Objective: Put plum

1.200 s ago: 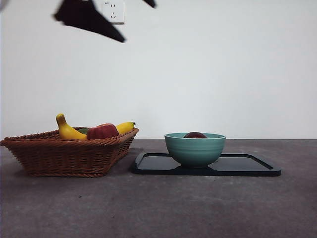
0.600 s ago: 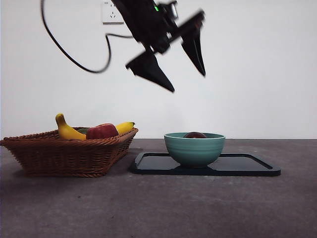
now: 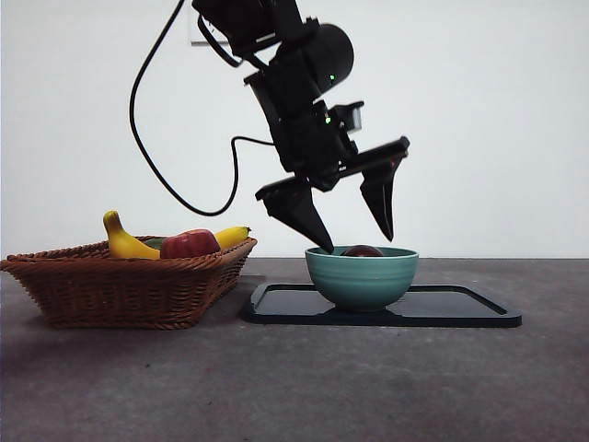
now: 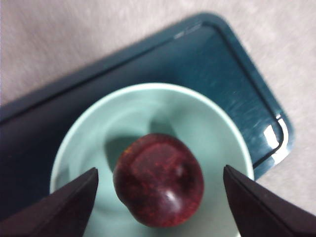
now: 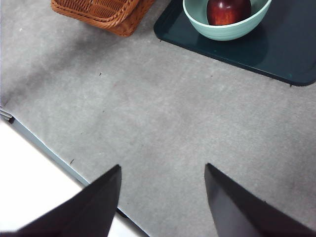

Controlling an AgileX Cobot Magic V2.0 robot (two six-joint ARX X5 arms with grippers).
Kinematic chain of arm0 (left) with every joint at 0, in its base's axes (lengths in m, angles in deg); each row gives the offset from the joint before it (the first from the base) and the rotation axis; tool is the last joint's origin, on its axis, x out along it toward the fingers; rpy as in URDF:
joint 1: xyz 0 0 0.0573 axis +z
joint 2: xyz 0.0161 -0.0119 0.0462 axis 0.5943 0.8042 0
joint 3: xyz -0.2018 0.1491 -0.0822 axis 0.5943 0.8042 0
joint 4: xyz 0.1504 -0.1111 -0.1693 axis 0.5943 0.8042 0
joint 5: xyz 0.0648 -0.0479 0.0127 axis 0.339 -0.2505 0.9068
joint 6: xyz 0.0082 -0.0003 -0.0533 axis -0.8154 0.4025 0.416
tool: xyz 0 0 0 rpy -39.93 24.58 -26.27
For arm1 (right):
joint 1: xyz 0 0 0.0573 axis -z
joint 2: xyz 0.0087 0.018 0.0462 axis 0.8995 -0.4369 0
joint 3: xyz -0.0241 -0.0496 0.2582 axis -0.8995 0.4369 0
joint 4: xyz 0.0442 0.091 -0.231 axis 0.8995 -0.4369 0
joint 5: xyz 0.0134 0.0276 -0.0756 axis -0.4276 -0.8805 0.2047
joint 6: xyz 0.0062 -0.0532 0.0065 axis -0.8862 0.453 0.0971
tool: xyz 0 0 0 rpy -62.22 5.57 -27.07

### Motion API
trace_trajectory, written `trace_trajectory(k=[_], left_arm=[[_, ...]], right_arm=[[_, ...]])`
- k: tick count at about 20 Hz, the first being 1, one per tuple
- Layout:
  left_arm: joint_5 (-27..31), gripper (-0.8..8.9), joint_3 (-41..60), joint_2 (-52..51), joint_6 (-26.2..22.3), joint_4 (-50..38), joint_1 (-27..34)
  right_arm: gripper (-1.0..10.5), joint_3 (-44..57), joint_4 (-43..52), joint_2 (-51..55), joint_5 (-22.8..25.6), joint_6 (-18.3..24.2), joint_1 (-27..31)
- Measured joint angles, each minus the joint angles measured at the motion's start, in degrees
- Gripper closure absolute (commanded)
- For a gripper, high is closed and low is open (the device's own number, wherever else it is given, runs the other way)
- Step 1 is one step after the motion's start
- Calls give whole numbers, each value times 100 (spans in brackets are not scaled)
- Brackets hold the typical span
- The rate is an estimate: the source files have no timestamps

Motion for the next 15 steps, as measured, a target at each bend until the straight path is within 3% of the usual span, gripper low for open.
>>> trace_trajectory(k=[15], left_arm=[[98,442,0,223,-42,-127,-70]], right_arm=[[680,0,-31,0,2,2,0]])
